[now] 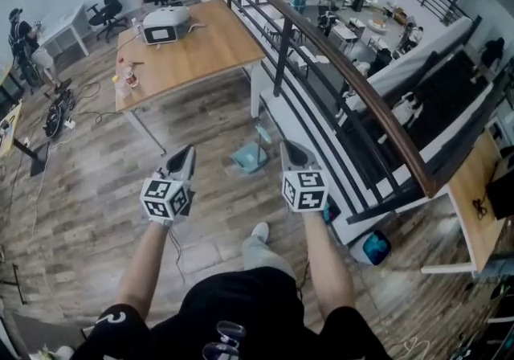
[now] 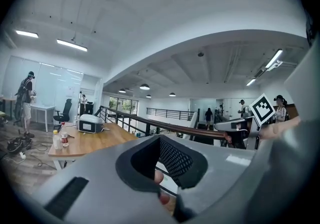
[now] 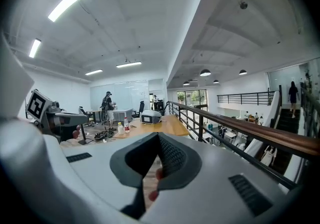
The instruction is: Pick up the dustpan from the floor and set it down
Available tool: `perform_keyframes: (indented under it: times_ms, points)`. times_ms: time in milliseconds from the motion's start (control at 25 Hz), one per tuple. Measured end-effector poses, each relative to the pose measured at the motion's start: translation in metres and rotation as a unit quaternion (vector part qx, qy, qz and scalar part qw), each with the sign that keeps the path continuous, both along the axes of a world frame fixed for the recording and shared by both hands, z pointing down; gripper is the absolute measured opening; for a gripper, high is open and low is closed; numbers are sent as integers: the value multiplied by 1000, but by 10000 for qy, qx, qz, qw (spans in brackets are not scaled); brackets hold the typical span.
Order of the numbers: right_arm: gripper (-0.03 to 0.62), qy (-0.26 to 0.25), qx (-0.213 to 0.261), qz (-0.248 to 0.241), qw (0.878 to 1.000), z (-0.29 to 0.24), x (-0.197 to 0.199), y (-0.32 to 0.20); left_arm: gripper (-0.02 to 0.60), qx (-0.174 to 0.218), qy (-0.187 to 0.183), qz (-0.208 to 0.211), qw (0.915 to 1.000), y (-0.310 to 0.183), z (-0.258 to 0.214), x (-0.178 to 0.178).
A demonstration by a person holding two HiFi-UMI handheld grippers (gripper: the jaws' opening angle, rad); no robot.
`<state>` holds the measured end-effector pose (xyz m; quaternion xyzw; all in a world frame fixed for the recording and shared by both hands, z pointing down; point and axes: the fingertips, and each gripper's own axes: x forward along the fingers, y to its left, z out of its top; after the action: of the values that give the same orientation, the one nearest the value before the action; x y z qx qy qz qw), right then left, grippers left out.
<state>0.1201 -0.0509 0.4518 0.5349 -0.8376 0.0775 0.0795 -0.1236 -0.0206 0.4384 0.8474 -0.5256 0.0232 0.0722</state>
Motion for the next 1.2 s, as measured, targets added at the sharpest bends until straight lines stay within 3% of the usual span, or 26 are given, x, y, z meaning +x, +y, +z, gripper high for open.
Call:
perform_keyframes:
  times_ms: [320, 560, 1200]
  points:
    - [-11, 5, -57, -128, 9999, -6, 12, -110, -3, -92, 11, -9, 10000, -116, -4, 22]
    - [-11, 25, -134, -180, 9997, 3, 32, -161, -3, -131, 6, 70, 9999, -174, 1, 50]
    - [-11, 89, -370, -120, 9992, 28, 60, -184, -3, -162, -28, 217, 9996, -204, 12, 79]
